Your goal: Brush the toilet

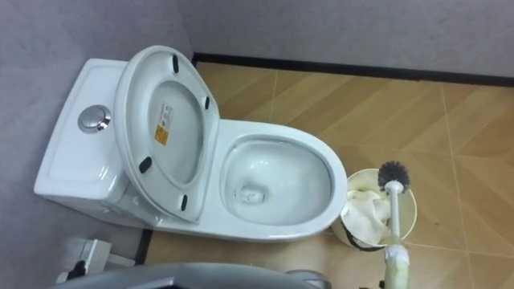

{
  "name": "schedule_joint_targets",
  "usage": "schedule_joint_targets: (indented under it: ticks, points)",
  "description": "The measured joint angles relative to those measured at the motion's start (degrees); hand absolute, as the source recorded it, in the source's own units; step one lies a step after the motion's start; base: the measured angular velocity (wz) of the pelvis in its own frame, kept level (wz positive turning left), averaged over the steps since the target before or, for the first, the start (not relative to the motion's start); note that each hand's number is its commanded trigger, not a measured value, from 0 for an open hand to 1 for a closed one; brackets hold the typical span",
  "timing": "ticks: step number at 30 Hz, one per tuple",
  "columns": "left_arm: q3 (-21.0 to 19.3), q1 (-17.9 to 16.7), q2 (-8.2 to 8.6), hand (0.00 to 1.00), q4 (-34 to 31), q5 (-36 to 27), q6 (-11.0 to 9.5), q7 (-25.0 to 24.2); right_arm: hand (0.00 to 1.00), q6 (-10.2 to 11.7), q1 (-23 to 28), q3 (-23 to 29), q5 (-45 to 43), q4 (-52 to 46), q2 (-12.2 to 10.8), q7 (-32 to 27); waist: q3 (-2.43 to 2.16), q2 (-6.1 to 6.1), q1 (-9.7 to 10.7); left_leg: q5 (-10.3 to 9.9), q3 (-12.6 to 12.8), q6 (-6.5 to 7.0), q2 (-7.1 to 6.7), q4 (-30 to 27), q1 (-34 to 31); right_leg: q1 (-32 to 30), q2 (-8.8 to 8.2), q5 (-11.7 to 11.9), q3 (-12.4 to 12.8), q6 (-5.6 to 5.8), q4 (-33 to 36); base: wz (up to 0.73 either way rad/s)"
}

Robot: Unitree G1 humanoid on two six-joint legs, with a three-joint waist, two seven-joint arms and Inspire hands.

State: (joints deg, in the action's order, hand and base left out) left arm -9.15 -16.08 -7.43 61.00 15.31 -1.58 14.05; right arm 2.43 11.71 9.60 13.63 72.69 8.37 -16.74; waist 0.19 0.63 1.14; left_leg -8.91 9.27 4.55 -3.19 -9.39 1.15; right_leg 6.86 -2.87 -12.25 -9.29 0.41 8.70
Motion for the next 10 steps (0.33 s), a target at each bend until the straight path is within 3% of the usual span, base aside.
schedule_joint_targets:
  ticks: [4, 10]
  points:
    - [-0.3, 0.4, 0.46, 0.0, 1.5, 4.4, 1.7, -1.4, 0.0, -1.6, -0.4, 0.1, -0.1, 1.8, 0.0, 2.6, 0.0, 0.03, 0.1, -0.4, -0.1, -0.03, 0.0, -0.2, 1.1, 1.3, -0.04, -0.1, -0.1, 0.04, -0.1, 0.0]
    - [-2.0, 1.3, 1.29, 0.0, 3.5, 5.7, 5.0, -3.7, 0.0, -4.1, -1.4, 0.1, -0.5, 4.7, 0.0, 5.6, 0.05, 0.01, 0.1, -0.4, -0.3, 0.04, -0.26, -0.1, 2.2, 2.2, -0.28, -0.6, -0.1, 0.21, -0.1, 0.0]
